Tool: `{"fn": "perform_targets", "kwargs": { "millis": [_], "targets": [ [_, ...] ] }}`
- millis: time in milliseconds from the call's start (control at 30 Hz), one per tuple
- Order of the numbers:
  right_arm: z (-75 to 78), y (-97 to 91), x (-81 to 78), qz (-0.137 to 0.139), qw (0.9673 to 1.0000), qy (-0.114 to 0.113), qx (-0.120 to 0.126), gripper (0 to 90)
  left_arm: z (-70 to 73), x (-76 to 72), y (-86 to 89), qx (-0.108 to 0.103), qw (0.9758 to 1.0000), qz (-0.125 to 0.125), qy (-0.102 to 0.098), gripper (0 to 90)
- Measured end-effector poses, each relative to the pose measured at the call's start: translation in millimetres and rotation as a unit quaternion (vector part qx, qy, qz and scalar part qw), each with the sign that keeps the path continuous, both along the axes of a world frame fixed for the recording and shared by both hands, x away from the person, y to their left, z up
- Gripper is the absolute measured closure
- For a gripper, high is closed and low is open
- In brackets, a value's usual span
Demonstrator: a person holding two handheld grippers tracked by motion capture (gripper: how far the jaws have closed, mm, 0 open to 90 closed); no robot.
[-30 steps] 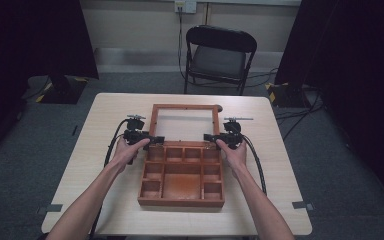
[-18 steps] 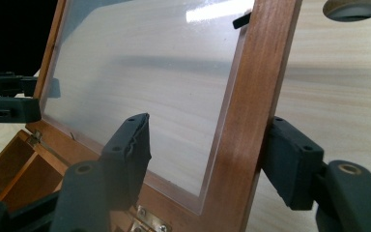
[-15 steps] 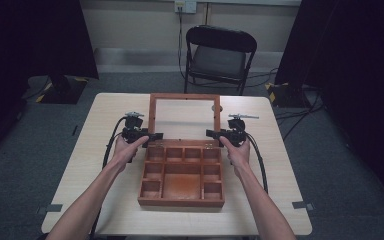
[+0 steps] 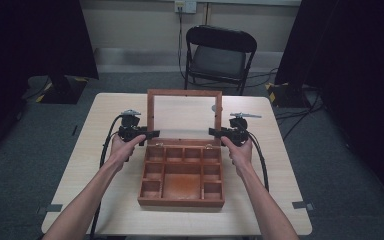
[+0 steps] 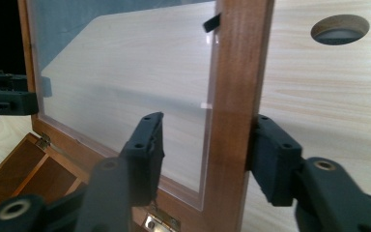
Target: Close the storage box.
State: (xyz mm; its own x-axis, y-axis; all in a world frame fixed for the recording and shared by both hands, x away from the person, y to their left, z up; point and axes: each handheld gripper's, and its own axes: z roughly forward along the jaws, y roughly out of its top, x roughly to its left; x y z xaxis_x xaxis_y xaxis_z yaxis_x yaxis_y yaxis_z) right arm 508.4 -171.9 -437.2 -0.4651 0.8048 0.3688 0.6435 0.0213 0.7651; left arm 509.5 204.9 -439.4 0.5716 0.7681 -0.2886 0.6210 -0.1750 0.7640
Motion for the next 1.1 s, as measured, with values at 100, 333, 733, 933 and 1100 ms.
{"fn": "perform_targets", "kwargs": {
  "millis": [100,333,733,933,1100],
  "targets": [
    [3.9,-2.5,-2.5,0.003,1.0000,-0.002,0.003,54.2,5.4,-1.6,-1.2,0.001,0.9999,0.000,-0.011,45.0],
    [8.5,-3.0,-7.2,0.008,0.9999,-0.010,-0.005,56.0,9.1,-4.1,1.0,0.001,0.9998,-0.005,-0.017,48.6],
    [17.9,-6.3,-16.0,0.019,0.9994,-0.023,-0.018,60.0,14.6,-8.6,1.4,-0.002,0.9996,-0.008,-0.027,50.8],
    [20.2,-9.5,-21.7,0.030,0.9992,-0.023,-0.013,59.9,16.8,-12.6,3.4,-0.006,0.9993,-0.017,-0.033,52.5],
    [23.2,-8.6,-26.4,0.028,0.9992,-0.026,-0.010,57.3,20.4,-16.6,3.1,0.009,0.9988,-0.024,-0.042,53.9]
  ]
}}
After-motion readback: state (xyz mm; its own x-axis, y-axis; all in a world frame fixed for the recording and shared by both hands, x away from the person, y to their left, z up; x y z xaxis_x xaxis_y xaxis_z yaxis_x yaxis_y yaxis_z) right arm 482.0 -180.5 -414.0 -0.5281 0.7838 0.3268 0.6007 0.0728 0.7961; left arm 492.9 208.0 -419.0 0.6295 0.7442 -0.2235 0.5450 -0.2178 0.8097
